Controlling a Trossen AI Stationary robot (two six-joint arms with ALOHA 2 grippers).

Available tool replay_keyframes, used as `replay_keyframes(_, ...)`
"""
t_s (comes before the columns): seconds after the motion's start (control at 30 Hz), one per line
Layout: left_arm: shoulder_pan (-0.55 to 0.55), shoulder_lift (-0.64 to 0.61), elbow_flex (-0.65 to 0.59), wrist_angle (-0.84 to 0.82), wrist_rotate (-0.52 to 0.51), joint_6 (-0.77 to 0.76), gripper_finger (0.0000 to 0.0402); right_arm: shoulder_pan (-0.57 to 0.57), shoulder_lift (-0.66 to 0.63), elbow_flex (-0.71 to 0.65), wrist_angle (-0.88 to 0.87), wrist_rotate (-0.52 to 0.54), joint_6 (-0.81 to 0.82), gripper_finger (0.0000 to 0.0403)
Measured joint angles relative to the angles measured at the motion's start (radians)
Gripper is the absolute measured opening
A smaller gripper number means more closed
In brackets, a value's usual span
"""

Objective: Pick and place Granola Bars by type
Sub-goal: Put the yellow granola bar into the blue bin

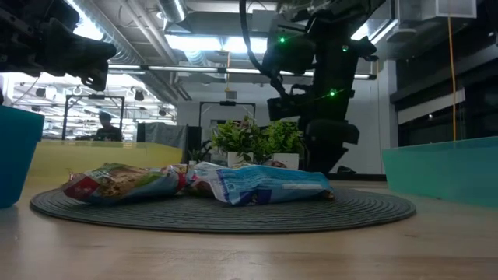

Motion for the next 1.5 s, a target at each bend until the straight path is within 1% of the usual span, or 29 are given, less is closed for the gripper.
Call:
replay_keyframes(0.3,0.000,0.000,0.000,0.000,0.000,0.000,0.0006,0.000,0.001,0.000,-0.003,0.008,0.000,0.0075)
replay_keyframes(0.4,0.000,0.000,0.000,0.000,0.000,0.000,0.0006,0.000,0.000,0.000,-0.004,0.008,0.007,0.0043)
replay_keyframes(0.5,0.000,0.000,0.000,0.000,0.000,0.000,0.0008,0.000,-0.005,0.000,-0.011,0.012,0.028,0.0025)
replay_keyframes(0.63,0.000,0.000,0.000,0.000,0.000,0.000,0.0007,0.001,-0.037,-0.002,-0.052,0.049,0.075,0.0026)
replay_keyframes(0.73,0.000,0.000,0.000,0.000,0.000,0.000,0.0006,0.001,-0.086,-0.001,-0.091,0.086,0.115,0.0031)
replay_keyframes(0.83,0.000,0.000,0.000,0.000,0.000,0.000,0.0008,0.003,-0.138,-0.001,-0.122,0.122,0.179,0.0025)
replay_keyframes(1.0,0.000,0.000,0.000,0.000,0.000,0.000,0.0006,0.019,-0.219,0.000,-0.130,0.131,0.257,0.0023)
replay_keyframes(1.13,0.000,0.000,0.000,0.000,0.000,0.000,0.0007,0.047,-0.245,0.000,-0.123,0.132,0.259,0.0034)
replay_keyframes(1.3,0.000,0.000,0.000,0.000,0.000,0.000,0.0007,0.089,-0.251,0.000,-0.105,0.132,0.259,0.0022)
replay_keyframes(1.4,0.000,0.000,0.000,0.000,0.000,0.000,0.0006,0.116,-0.253,0.000,-0.064,0.131,0.257,0.0020)
replay_keyframes(1.5,0.000,0.000,0.000,0.000,0.000,0.000,0.0008,0.141,-0.253,0.000,-0.018,0.131,0.237,0.0029)
